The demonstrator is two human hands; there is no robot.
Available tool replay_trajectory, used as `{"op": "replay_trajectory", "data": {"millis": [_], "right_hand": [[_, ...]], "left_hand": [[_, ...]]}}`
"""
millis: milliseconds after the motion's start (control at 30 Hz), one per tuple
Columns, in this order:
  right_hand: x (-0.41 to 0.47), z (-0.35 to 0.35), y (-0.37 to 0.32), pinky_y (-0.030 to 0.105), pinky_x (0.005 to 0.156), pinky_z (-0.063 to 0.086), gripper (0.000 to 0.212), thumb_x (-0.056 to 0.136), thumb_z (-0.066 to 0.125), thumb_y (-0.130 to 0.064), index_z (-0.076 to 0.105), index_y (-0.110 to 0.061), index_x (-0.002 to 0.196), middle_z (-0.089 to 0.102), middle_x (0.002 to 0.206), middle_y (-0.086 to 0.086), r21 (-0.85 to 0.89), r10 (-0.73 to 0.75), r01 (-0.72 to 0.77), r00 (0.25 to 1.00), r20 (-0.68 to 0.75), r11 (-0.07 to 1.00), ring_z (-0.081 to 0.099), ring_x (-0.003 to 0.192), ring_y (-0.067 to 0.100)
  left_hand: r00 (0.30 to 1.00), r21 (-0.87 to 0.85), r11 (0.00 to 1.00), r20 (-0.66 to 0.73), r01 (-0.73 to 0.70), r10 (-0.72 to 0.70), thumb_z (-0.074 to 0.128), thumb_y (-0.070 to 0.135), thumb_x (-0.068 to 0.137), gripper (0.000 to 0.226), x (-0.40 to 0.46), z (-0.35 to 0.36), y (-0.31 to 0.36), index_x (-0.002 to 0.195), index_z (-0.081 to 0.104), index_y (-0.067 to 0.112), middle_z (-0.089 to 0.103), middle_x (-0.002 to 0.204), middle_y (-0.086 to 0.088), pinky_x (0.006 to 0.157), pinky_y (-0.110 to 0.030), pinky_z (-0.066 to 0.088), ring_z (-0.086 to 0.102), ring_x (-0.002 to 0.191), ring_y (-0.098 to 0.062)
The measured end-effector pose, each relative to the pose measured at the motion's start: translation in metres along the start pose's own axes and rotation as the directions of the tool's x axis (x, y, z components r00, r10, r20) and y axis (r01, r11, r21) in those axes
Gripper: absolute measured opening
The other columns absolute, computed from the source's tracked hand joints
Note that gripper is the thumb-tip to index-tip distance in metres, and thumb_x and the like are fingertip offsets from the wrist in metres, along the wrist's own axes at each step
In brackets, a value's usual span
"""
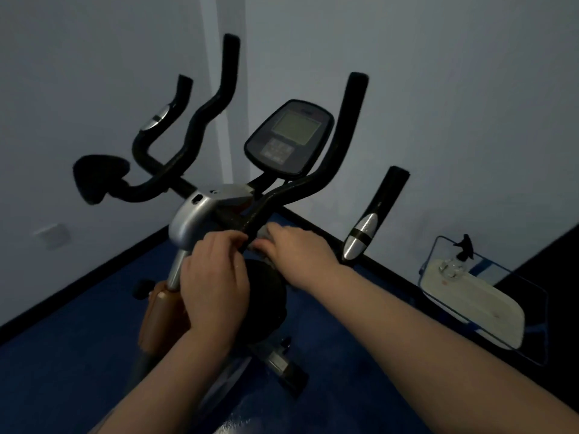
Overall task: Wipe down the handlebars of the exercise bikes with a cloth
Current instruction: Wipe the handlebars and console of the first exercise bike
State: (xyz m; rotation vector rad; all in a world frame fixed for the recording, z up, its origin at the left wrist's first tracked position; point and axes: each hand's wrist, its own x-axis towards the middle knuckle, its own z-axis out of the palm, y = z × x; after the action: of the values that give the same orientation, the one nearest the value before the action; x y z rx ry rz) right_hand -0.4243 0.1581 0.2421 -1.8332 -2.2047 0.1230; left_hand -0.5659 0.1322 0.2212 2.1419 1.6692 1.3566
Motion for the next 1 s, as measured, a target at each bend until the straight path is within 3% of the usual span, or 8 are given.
{"op": "replay_trajectory", "data": {"millis": [167, 300, 367, 433, 533, 633, 800, 1000], "right_hand": [[-0.064, -0.026, 0.05, 0.033, 0.073, 0.036, 0.034, 0.097, 0.04, -0.035, 0.054, -0.021, 0.124, 0.061, 0.096, -0.001, -0.289, -0.33, 0.302, 0.942, -0.055, 0.909, 0.056, 0.085, 0.02], [-0.06, -0.063, 0.103, 0.033, 0.103, 0.024, 0.027, 0.092, 0.045, -0.031, 0.065, -0.023, 0.107, 0.063, 0.105, -0.002, -0.316, -0.237, 0.142, 0.928, -0.287, 0.938, 0.055, 0.106, 0.02], [-0.055, -0.056, 0.102, 0.037, 0.114, 0.018, 0.025, 0.089, 0.046, -0.027, 0.067, -0.019, 0.102, 0.062, 0.106, 0.0, -0.214, -0.093, 0.003, 0.908, -0.408, 0.977, 0.051, 0.115, 0.02], [-0.061, -0.031, 0.091, 0.045, 0.113, 0.023, 0.023, 0.087, 0.048, -0.023, 0.066, -0.015, 0.098, 0.061, 0.107, 0.002, -0.11, -0.088, 0.041, 0.88, -0.466, 0.993, 0.048, 0.118, 0.022], [-0.065, -0.028, 0.107, 0.043, 0.114, 0.021, 0.029, 0.087, 0.048, -0.026, 0.069, -0.015, 0.104, 0.065, 0.114, 0.005, -0.286, -0.292, 0.184, 0.867, -0.403, 0.94, 0.048, 0.124, 0.023], [-0.041, -0.068, 0.14, 0.042, 0.113, 0.019, 0.032, 0.09, 0.044, -0.028, 0.069, -0.013, 0.104, 0.067, 0.114, 0.007, -0.459, -0.312, 0.107, 0.862, -0.4, 0.882, 0.052, 0.124, 0.024], [-0.059, -0.022, 0.11, 0.044, 0.117, 0.012, 0.031, 0.091, 0.042, -0.025, 0.064, -0.012, 0.11, 0.061, 0.121, 0.005, -0.161, -0.165, 0.097, 0.856, -0.49, 0.982, 0.038, 0.134, 0.023], [-0.018, -0.087, 0.158, 0.045, 0.105, 0.037, 0.027, 0.086, 0.052, -0.031, 0.07, -0.011, 0.082, 0.068, 0.088, 0.006, -0.629, -0.547, 0.237, 0.757, -0.358, 0.74, 0.065, 0.096, 0.027]], "left_hand": [[1.0, -0.223, 0.975, -0.004, -0.005, 0.005, 0.046, 0.017, 0.085, 0.019, 0.005, -0.003, 0.028, 0.094, 0.054, 0.032, 0.053, 0.091, 0.017, 0.071, -0.039, 0.048, 0.054, 0.083, -0.007], [0.984, -0.395, 0.913, 0.171, 0.105, -0.039, 0.051, 0.016, 0.087, 0.016, 0.018, 0.021, 0.065, 0.093, 0.059, 0.029, 0.057, 0.091, 0.014, 0.072, -0.039, 0.051, 0.056, 0.08, -0.006], [0.952, -0.317, 0.936, 0.3, 0.156, -0.057, 0.051, 0.018, 0.089, 0.017, 0.024, 0.034, 0.072, 0.095, 0.061, 0.03, 0.06, 0.095, 0.014, 0.074, -0.033, 0.049, 0.057, 0.083, -0.004], [0.927, -0.187, 0.972, 0.37, 0.141, -0.063, 0.05, 0.026, 0.09, 0.015, 0.026, 0.04, 0.069, 0.095, 0.06, 0.037, 0.06, 0.095, 0.018, 0.069, -0.027, 0.043, 0.056, 0.081, -0.001], [0.923, -0.098, 0.992, 0.383, 0.079, -0.035, 0.048, 0.034, 0.088, 0.012, 0.024, 0.041, 0.064, 0.092, 0.058, 0.04, 0.057, 0.085, 0.023, 0.06, -0.02, 0.039, 0.056, 0.07, 0.002], [0.916, -0.037, 0.997, 0.398, 0.064, -0.043, 0.05, 0.034, 0.087, 0.012, 0.026, 0.045, 0.066, 0.092, 0.061, 0.036, 0.059, 0.083, 0.019, 0.064, -0.026, 0.044, 0.056, 0.069, -0.002], [0.914, -0.026, 0.996, 0.4, 0.08, -0.063, 0.049, 0.035, 0.087, 0.011, 0.025, 0.043, 0.065, 0.091, 0.06, 0.037, 0.059, 0.081, 0.02, 0.061, -0.027, 0.045, 0.056, 0.065, -0.001], [0.903, -0.001, 0.998, 0.427, 0.065, -0.058, 0.051, 0.034, 0.088, 0.01, 0.025, 0.042, 0.066, 0.087, 0.06, 0.039, 0.058, 0.079, 0.022, 0.056, -0.017, 0.038, 0.056, 0.064, 0.003]]}}
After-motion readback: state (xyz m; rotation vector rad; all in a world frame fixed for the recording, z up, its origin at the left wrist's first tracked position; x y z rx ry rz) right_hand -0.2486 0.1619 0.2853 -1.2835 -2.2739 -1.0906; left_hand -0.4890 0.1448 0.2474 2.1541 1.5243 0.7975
